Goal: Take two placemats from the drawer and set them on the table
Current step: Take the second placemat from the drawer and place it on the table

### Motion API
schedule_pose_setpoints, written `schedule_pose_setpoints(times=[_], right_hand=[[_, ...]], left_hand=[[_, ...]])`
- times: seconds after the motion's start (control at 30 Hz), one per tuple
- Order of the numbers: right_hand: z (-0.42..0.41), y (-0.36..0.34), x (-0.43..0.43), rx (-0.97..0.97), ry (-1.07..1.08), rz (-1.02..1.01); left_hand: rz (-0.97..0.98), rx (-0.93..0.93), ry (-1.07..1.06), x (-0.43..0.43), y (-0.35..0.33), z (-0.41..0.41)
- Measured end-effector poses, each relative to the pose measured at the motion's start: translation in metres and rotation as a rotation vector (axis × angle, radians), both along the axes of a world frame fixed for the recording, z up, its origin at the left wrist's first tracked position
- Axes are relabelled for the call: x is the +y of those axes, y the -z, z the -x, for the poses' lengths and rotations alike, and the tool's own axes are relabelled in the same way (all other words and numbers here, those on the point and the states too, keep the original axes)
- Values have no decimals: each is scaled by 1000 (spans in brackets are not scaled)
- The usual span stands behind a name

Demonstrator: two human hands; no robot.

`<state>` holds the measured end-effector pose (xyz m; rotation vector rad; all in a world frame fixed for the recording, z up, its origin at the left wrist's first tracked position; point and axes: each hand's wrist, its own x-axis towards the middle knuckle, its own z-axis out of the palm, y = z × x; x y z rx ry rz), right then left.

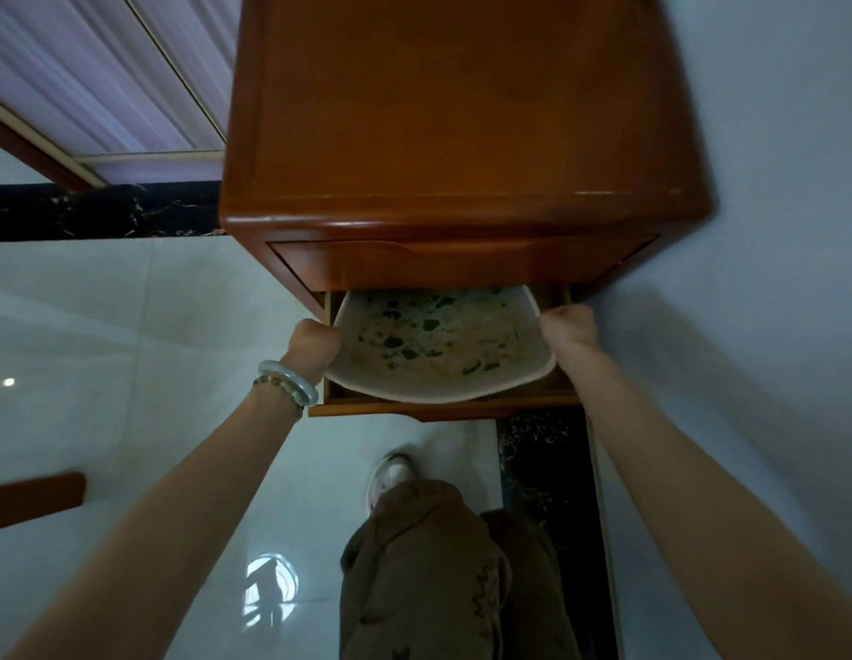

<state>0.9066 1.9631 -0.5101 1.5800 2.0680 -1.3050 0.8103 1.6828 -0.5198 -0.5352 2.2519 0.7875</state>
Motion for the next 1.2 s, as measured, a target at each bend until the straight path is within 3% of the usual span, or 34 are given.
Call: schedule_pose_setpoints(times=[0.3, 0.53, 0.9, 1.2], right_hand=[[-84, -163, -21, -57, -205, -22], [-143, -288, -50, 23, -207, -3], [-222, -449, -117, 546, 7, 175], [-252, -502, -209, 654, -157, 209]], left_hand=[[-92, -118, -15, -42, -167, -90], [-300, -90, -305, -82, -293, -169], [-573, 381, -478, -143, -459, -295], [-650, 616, -635, -231, -518, -381]])
